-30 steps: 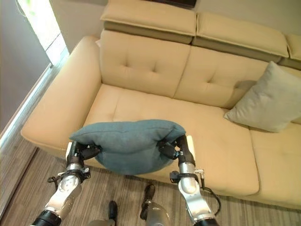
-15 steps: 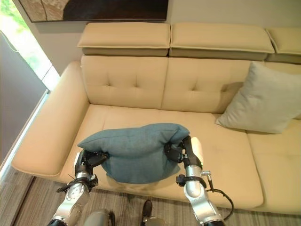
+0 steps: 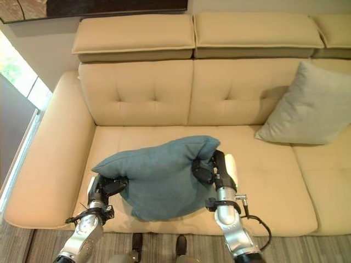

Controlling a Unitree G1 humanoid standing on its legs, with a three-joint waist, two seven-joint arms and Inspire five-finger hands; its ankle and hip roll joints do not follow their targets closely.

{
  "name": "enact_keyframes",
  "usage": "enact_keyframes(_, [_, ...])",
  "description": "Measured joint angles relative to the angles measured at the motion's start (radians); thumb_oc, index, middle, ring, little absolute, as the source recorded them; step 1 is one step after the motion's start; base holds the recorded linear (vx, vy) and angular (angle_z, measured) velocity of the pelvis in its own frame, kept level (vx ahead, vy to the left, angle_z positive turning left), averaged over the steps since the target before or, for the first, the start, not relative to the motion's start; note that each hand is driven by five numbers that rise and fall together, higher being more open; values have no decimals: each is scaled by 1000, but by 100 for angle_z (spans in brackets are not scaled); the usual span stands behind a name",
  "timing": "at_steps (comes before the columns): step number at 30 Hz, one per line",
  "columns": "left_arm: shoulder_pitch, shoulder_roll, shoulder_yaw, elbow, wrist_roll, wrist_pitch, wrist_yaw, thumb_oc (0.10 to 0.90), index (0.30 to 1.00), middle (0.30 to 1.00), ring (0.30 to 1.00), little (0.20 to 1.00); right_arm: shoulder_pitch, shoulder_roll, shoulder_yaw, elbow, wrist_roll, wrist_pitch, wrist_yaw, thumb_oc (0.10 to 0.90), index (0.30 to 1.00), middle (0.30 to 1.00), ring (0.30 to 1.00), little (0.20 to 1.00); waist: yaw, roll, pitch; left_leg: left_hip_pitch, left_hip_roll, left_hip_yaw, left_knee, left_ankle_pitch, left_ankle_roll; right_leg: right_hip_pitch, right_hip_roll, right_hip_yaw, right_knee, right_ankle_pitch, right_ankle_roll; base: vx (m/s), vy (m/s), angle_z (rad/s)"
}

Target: Pick up all the scattered cushions and arrange them neatly on the sofa.

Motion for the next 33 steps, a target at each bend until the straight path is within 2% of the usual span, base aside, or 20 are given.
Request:
enact_keyframes(4, [2, 39, 13, -82, 16, 0, 23, 400, 300, 300, 300, 300, -12, 14, 2, -3, 37, 0, -1, 400, 300, 300, 300, 300, 4, 1, 2, -22, 5, 19, 0, -3, 4, -28, 4, 12, 0, 1, 5, -108, 55, -10])
enact_keyframes(6, [-32, 81, 11, -130, 59, 5, 52, 400, 300, 300, 300, 300, -62, 38, 5, -3, 115, -10, -11, 400, 300, 300, 300, 300, 3, 4, 4, -76, 10, 28, 0, 1, 8, -94, 6, 28, 8, 14, 6, -226, 72, -24])
enact_keyframes(8, [-177, 104, 7, -114, 115, 10, 102, 400, 300, 300, 300, 300, -169, 43, 8, 18, 185, -13, -56, 400, 300, 300, 300, 300, -1, 14, 40, -144, 9, 29, 0, 30, 11, -159, 6, 32, 2, 49, 10, -126, 30, -8])
enact_keyframes(10, [-377, 100, -3, -23, 123, 21, 162, 400, 300, 300, 300, 300, -319, 53, 19, 101, 241, -17, -114, 400, 300, 300, 300, 300, -3, 20, 67, -195, 6, 28, 0, 51, 13, -210, 4, 34, 1, 71, 11, -120, 12, -1])
enact_keyframes(12, [-606, 111, -61, 166, 135, 21, 227, 400, 300, 300, 300, 300, -474, 49, 49, 232, 280, -29, -175, 400, 300, 300, 300, 300, -2, 21, 72, -236, 6, 23, 0, 64, 8, -249, 5, 25, 0, 81, 8, -132, 0, 6])
enact_keyframes(13, [-744, 109, -91, 291, 136, 23, 250, 800, 900, 900, 900, 900, -577, 48, 68, 312, 305, -29, -204, 800, 900, 900, 900, 900, -5, 22, 73, -265, 7, 21, 0, 74, -1, -276, 5, 21, 0, 88, 6, -104, 13, 7])
enact_keyframes(14, [-816, 110, -107, 356, 135, 24, 260, 800, 900, 900, 900, 900, -634, 46, 74, 358, 315, -29, -219, 800, 900, 900, 900, 900, -6, 22, 74, -280, 8, 21, 0, 77, -2, -290, 6, 20, 0, 93, 7, -70, 19, 4])
enact_keyframes(15, [-1011, 111, -172, 592, 114, 16, 250, 800, 900, 900, 900, 900, -805, 46, 122, 532, 339, -31, -264, 800, 900, 900, 900, 900, -7, 22, 74, -317, 9, 21, 0, 91, -3, -327, 7, 18, -1, 107, 5, -43, -2, -1])
enact_keyframes(17, [-1153, 116, -178, 680, 80, 52, 219, 800, 900, 900, 900, 900, -934, 43, 148, 595, 373, -15, -278, 800, 900, 900, 900, 900, -10, 28, 77, -360, 9, 20, 1, 101, -5, -370, 7, 19, 0, 116, 4, -17, -1, 2])
enact_keyframes(18, [-1191, 111, -190, 738, 81, 36, 215, 800, 900, 900, 900, 900, -964, 40, 151, 631, 388, -32, -296, 800, 900, 900, 900, 900, -9, 32, 83, -361, 8, 19, 1, 104, -6, -369, 6, 14, 0, 116, 4, -3, 1, 7])
enact_keyframes(19, [-1292, 79, -210, 919, 83, 22, 190, 800, 900, 900, 900, 900, -1044, 40, 187, 758, 405, -41, -309, 800, 900, 900, 900, 900, -6, 34, 85, -363, 7, 19, 1, 105, -6, -369, 5, 11, 0, 116, 4, 12, 5, 6])
enact_keyframes(20, [-1333, 67, -177, 942, 62, 62, 194, 800, 900, 900, 900, 900, -1091, 47, 197, 791, 438, -22, -312, 800, 900, 900, 900, 900, -3, 34, 85, -365, 7, 21, 1, 104, -6, -372, 5, 9, 0, 116, 3, 0, 0, 0])
enact_keyframes(22, [-1320, 60, -114, 841, 41, 63, 239, 800, 900, 900, 900, 900, -1125, 52, 195, 769, 483, -21, -351, 800, 900, 900, 900, 900, 5, 34, 85, -367, 8, 23, 1, 104, -6, -374, 5, 8, 0, 116, 3, 34, 3, 1])
enact_keyframes(26, [-1326, 73, -109, 775, 42, 62, 265, 800, 900, 900, 900, 900, -1152, 51, 200, 701, 497, -21, -388, 800, 900, 900, 900, 900, 2, 33, 86, -365, 6, 25, 5, 104, -6, -371, 3, 15, 0, 117, 3, 48, -9, 3])
enact_keyframes(27, [-1327, 87, -106, 750, 42, 59, 267, 800, 900, 900, 900, 900, -1168, 48, 199, 698, 499, -27, -397, 800, 900, 900, 900, 900, -1, 11, 100, -414, -15, 25, 109, 84, -15, -364, -18, 24, 1, 119, 1, 65, -22, 22])
enact_keyframes(28, [-1329, 99, -111, 735, 43, 50, 270, 800, 900, 900, 900, 900, -1179, 47, 193, 697, 500, -35, -406, 800, 900, 900, 900, 900, -9, -22, 113, -462, -41, 29, 146, 42, -6, -358, -42, 29, 1, 120, 0, 47, -15, 20])
enact_keyframes(29, [-1330, 104, -113, 733, 42, 47, 277, 800, 900, 900, 900, 900, -1183, 46, 189, 693, 501, -37, -407, 800, 900, 900, 900, 900, -9, -23, 114, -446, -34, 28, 67, 60, -1, -357, -39, 26, 1, 121, 0, 55, -15, -21])
enact_keyframes(30, [-1333, 123, -112, 733, 42, 47, 287, 800, 900, 900, 900, 900, -1196, 46, 192, 682, 507, -39, -404, 800, 900, 900, 900, 900, 4, -10, 117, -413, 6, 29, -2, 230, 16, -346, -7, 37, 1, 115, 8, 19, -8, -48])
enact_keyframes(31, [-1342, 157, -113, 726, 42, 40, 291, 800, 900, 900, 900, 900, -1209, 46, 202, 659, 507, -50, -402, 800, 900, 900, 900, 900, -7, -10, 118, -408, 16, 18, -3, 198, 15, -344, 0, 47, 1, 109, 16, 22, -14, -39])
enact_keyframes(33, [-1351, 164, -117, 715, 42, 35, 291, 800, 900, 900, 900, 900, -1219, 33, 206, 659, 508, -75, -400, 800, 900, 900, 900, 900, -23, -11, 121, -399, 13, 17, -2, 200, 18, -363, -8, 46, 50, 104, 28, 6, -9, -12])
